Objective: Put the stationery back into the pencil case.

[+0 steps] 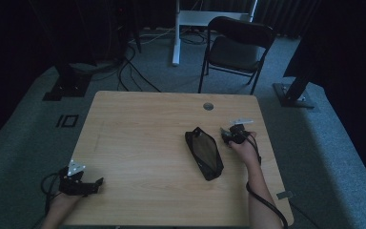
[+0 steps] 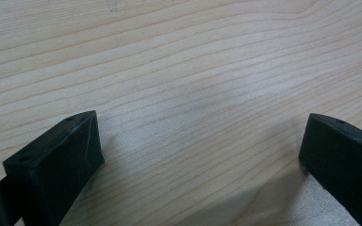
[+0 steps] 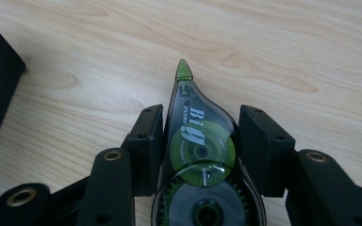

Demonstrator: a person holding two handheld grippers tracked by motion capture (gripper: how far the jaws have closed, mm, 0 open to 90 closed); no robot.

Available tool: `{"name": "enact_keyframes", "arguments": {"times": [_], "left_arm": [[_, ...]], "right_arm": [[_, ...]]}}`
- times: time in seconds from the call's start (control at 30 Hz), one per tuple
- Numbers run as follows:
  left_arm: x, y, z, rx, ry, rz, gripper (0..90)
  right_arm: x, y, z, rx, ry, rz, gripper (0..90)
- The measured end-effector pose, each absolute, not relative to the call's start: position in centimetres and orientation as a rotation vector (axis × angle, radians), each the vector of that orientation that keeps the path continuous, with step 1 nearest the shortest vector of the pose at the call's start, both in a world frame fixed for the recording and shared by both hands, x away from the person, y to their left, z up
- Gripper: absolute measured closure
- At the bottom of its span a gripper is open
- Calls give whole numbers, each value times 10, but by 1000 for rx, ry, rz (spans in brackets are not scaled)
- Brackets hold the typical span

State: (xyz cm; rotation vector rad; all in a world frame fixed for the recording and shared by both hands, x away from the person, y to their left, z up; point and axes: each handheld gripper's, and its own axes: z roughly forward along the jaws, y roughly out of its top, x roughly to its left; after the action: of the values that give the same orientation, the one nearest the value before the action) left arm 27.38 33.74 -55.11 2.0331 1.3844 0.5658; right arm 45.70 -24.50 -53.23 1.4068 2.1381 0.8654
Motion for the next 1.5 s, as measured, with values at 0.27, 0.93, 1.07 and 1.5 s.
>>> {"name": "enact_keyframes", "arguments": {"times": [0.27,0.93,1.07,1.5], "left_arm": [[274,337,-551,2032,1387,567,0],[274,337,-551,2032,1387,567,0],[274,337,-551,2032,1387,567,0],[274,337,-551,2030,1392,569,0]], "right_arm": [[446,-247,-508,1421,2114,902,516],[410,-218,-447,1381,2090,951,516],[404,-208,-441,1376,2091,966,516],[392,-171,-431,1369,2113,1021,517]]}}
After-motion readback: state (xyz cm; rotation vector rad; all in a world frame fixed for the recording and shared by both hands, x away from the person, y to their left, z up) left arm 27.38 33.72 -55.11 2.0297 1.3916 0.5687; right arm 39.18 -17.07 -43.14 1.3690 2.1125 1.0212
